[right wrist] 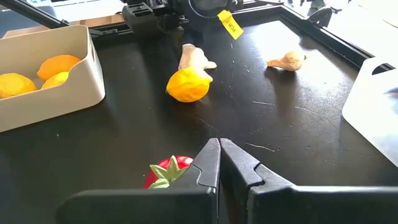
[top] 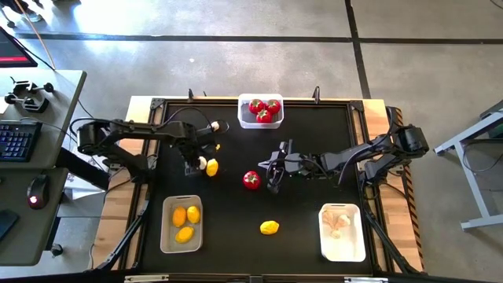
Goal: Sort produce into baskets
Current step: Put the white garlic into the white bin
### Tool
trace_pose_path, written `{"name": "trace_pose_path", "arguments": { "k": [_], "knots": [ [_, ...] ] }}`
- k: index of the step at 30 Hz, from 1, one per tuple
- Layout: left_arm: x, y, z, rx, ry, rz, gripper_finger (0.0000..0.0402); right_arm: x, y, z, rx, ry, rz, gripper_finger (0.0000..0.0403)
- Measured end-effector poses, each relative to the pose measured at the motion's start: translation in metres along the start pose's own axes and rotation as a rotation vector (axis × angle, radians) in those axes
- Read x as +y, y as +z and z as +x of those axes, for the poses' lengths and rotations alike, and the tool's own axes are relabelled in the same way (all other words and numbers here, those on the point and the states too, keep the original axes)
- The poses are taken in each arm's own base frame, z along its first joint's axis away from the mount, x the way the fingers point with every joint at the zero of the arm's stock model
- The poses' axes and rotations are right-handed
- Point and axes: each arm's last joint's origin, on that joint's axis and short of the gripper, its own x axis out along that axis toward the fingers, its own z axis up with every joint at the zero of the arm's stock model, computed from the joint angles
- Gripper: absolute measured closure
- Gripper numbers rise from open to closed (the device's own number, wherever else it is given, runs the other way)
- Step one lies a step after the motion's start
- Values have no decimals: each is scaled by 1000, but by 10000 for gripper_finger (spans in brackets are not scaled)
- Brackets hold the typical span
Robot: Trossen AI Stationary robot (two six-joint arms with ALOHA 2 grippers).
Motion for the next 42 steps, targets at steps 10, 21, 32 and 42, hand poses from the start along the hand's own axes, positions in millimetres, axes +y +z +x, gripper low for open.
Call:
{"name": "trace_pose_path", "arguments": {
  "k": [10, 21, 32, 42],
  "knots": [
    [-2, -12, -28, -140, 19, -1, 313, -2, -6, 0, 58, -15, 43, 403],
    [-7, -6, -70, -586, -106, -76, 314, 4, -9, -3, 65, -43, 5, 340],
    [-22, 21, -94, -1083, -670, 224, 314, 39, 4, -11, -206, -116, -250, 210],
    [-34, 41, -82, -1092, -750, 290, 312, 57, 8, -7, -417, -212, -447, 198]
  ]
}}
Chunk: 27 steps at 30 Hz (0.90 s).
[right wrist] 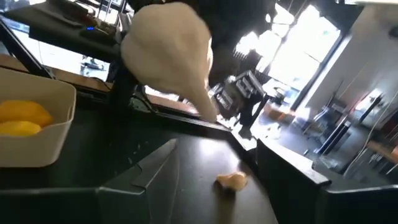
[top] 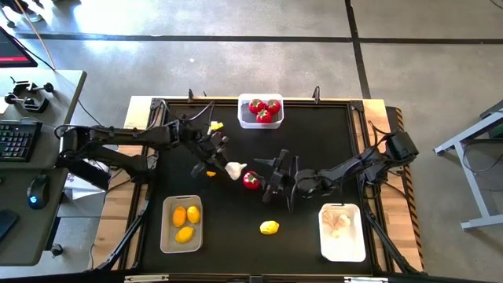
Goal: Sort produce into baskets
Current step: Put the white garlic into the white bin
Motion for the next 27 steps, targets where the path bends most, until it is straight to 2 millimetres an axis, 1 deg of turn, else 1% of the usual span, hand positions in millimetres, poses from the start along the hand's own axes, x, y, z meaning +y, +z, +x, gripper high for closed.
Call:
{"name": "trace_pose_path", "arguments": {
  "k": [4, 9, 15, 20, 23, 27],
  "knots": [
    [2, -3, 10, 3, -25, 6, 312, 1, 0, 1, -16, -7, -49, 198],
    [6, -4, 15, 2, -33, 4, 311, 3, 1, 0, -26, 9, -62, 198],
    [10, -7, 19, 11, -31, 19, 311, 6, 11, 5, -67, 96, -52, 198],
    [9, -5, 19, -3, -60, 39, 311, 8, 17, 10, -30, 114, -64, 200],
    [8, -3, 18, -15, -83, 64, 311, 8, 18, 12, 1, 125, -19, 210],
    [8, -4, 18, -9, -89, 89, 311, 9, 20, 13, -8, 151, 34, 241]
  ]
}}
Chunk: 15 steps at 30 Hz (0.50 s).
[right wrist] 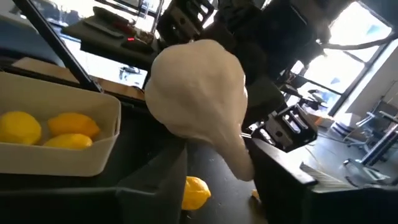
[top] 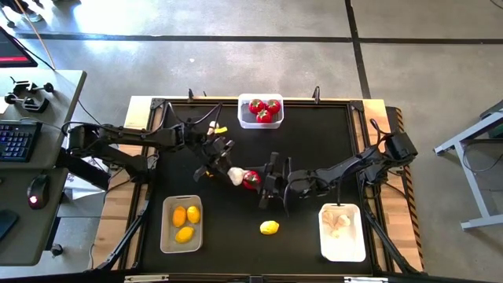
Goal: Sort produce into baskets
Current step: Put the white garlic into the white bin
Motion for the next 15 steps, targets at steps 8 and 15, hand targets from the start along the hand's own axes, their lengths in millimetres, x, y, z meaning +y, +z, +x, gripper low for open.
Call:
{"name": "trace_pose_path", "arguments": {
  "k": [8, 15],
  "knots": [
    [-1, -3, 1, 23, -25, 43, 311, 1, 0, 0, 1, 6, 18, 341],
    [0, -7, 1, 53, -2, 107, 286, 6, -1, -3, 24, 24, 12, 391]
  ]
}}
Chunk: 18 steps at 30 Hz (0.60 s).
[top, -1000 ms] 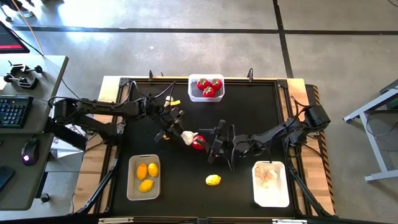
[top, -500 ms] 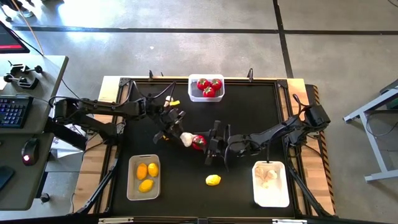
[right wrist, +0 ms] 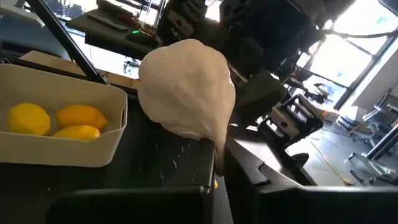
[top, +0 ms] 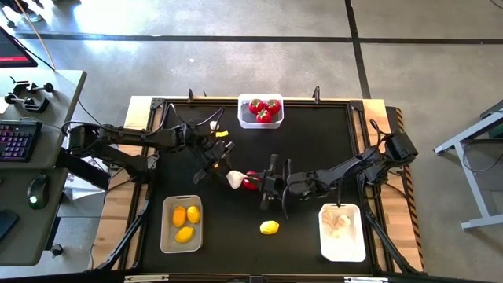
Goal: Sort produce into baskets
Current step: Put the white garlic into the white bin
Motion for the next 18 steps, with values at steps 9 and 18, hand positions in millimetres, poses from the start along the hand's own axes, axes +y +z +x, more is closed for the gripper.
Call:
{"name": "trace_pose_path", "arguments": {
  "k": [9, 18],
  "knots": [
    [3, 0, -1, 6, 113, 40, 214, -1, 16, -28, 111, 65, 102, 399],
    [4, -8, -1, 71, 149, 30, 185, 1, 37, -91, 295, 252, 241, 399]
  ]
}}
